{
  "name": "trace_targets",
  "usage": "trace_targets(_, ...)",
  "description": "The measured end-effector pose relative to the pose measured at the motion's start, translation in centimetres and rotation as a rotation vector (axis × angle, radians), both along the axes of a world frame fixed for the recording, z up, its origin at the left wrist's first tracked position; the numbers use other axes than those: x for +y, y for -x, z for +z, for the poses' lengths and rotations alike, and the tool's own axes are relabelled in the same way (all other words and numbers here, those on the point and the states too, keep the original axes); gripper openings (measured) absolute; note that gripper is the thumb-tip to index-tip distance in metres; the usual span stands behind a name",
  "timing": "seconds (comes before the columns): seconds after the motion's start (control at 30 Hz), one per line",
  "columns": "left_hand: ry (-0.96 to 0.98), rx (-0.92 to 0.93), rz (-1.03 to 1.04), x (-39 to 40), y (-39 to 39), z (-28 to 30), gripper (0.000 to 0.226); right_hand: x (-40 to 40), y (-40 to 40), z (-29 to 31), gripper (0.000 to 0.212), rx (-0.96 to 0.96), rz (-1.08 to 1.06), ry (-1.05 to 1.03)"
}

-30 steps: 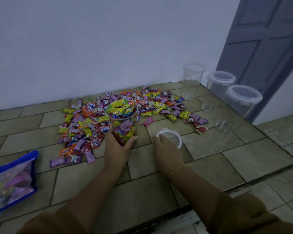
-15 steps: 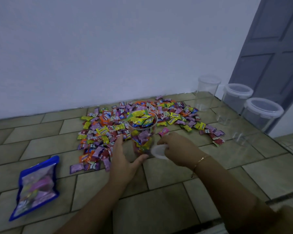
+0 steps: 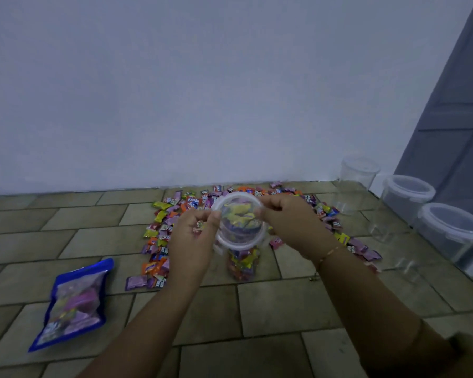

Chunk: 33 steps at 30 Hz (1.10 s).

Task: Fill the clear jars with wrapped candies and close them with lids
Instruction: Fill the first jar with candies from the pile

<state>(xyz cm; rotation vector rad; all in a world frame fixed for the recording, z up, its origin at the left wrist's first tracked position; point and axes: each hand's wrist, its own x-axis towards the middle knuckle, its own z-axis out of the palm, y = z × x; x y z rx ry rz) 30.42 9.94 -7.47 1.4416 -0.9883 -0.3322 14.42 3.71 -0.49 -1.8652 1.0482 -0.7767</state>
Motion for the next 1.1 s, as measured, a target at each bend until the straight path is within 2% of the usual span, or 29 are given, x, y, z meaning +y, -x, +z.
trace_targets(0.13, -0.122, 0.153, -0.021, -2.2, 0.5, 0.9, 0.037, -1.1, -0.6, -0.5, 0.023, 0.079, -0.065, 0.074)
trace_targets(0.37, -0.198, 0.268, -0.012, -4.0, 1.6, 1.8, 0.038, -3.2, -1.0, -1.6, 0.04, 0.14, -0.141, -0.037)
trace_targets(0.47, -0.213, 0.245, 0.021, -4.2, 1.5, 1.6, 0.038, -3.7, -1.0, -2.1, 0.048, 0.151, -0.132, -0.037)
trace_targets(0.6, -0.211, 0.236, 0.039, -4.5, 1.3, 1.1, 0.023, -4.1, -1.0, -2.4, 0.052, 0.186, -0.117, 0.001)
trace_targets(0.8, -0.153, 0.216, 0.079, -4.4, 1.3, 0.6, 0.034, -4.1, -1.6, -4.0, 0.042, 0.167, -0.062, 0.056)
trace_targets(0.9, -0.105, 0.196, 0.041, -4.5, 1.3, 0.5, 0.044, -3.8, -1.6, -5.1, 0.04, 0.035, -0.007, 0.048)
trace_targets(0.97, -0.113, 0.109, 0.006, -4.6, 1.2, 0.7, 0.04, -4.1, -1.5, -5.7, 0.041, -0.053, 0.04, 0.006)
trace_targets(1.1, -0.271, 0.017, -0.046, -4.5, 1.0, 0.8, 0.035, -4.4, -1.2, -6.2, 0.041, -0.122, 0.114, -0.12)
